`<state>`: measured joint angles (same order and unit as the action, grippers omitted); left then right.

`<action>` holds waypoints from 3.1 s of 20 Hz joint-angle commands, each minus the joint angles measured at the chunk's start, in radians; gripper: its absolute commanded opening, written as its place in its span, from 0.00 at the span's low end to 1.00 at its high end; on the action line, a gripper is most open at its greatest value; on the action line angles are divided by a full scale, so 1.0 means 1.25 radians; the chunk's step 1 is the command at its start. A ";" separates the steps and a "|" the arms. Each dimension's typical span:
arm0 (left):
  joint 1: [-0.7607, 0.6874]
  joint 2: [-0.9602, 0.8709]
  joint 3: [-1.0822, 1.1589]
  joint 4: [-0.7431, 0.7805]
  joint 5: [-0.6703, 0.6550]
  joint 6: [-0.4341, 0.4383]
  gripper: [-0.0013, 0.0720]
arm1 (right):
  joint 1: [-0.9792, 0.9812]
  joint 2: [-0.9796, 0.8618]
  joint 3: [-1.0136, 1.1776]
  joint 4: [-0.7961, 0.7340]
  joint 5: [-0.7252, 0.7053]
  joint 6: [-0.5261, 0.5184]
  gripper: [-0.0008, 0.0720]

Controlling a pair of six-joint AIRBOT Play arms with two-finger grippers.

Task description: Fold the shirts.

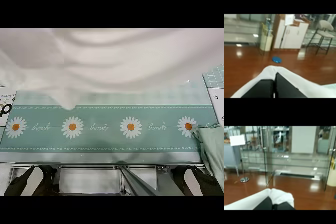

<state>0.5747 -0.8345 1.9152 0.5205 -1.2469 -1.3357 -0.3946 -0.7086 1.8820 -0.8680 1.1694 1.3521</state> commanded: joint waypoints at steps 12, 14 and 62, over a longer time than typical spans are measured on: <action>-0.279 0.169 -0.412 0.506 -0.074 -0.123 0.05 | 0.002 0.083 -0.422 -0.255 0.161 0.010 0.04; -0.281 0.107 -0.568 0.460 -0.007 -0.115 0.05 | 0.002 -0.004 -0.504 -0.163 0.099 -0.037 0.04; 0.027 -0.376 -1.060 0.268 0.039 0.042 0.71 | -0.181 -0.117 -1.038 0.105 0.079 -0.087 0.58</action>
<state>0.6167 -1.2766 0.5896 0.8658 -1.2308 -1.2976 -0.6209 -0.8574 0.5858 -0.7357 1.2957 1.2133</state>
